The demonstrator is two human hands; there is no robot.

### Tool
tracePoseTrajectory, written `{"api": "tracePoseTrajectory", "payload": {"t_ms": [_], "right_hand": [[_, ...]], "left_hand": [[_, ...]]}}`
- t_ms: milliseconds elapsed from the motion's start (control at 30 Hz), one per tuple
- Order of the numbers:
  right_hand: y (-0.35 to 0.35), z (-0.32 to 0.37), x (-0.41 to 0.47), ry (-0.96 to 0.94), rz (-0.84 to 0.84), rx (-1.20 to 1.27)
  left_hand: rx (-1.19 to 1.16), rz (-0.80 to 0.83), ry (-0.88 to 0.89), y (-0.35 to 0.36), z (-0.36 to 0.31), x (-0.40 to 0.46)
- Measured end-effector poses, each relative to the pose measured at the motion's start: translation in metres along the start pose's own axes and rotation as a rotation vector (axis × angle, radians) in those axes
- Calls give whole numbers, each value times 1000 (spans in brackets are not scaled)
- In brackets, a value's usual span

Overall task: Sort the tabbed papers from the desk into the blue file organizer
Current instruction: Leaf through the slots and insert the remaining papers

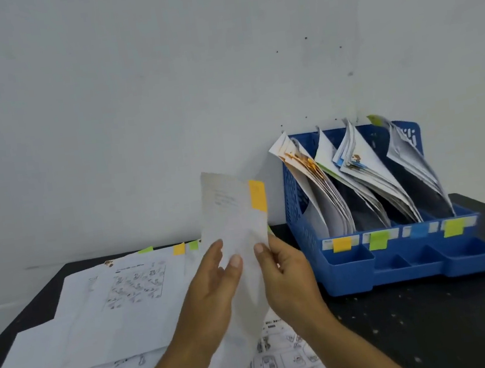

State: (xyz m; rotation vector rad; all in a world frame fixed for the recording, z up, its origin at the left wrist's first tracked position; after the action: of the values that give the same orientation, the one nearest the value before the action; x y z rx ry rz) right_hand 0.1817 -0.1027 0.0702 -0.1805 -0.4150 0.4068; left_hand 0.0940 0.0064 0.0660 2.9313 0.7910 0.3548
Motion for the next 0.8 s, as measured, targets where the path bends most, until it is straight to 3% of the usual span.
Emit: {"api": "tracePoseTrajectory", "payload": {"t_ms": [167, 400, 433, 500, 600, 633, 700, 800], "right_hand": [[16, 25, -3, -161, 193, -151], [3, 21, 3, -54, 420, -62], [-5, 19, 7, -46, 365, -64], [-37, 20, 22, -52, 71, -167], [-100, 34, 42, -91, -434, -641], [-111, 38, 51, -92, -492, -787], [-119, 43, 71, -81, -440, -1029], [-125, 46, 96, -109, -356, -1166]], "left_hand": [[-222, 181, 14, 37, -18, 11], [-270, -98, 33, 22, -19, 24], [-265, -133, 26, 19, -18, 25], [-246, -185, 16, 14, -16, 28], [-239, -202, 37, 19, -24, 31], [-241, -197, 48, 23, -30, 31], [-244, -183, 71, 30, -39, 33], [-237, -143, 106, 43, -57, 39]]}}
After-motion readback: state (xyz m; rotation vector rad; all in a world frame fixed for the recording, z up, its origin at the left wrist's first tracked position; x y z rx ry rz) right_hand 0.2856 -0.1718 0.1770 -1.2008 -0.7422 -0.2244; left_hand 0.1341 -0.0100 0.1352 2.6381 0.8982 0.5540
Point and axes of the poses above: each hand's wrist, its own x-axis towards the middle knuckle, its own y-axis out of the palm, z = x × y, the point moved 9 cm from there along x, towards the middle knuckle, and after that the axes turned 14 degrees about -x, right-handed, at the moved point
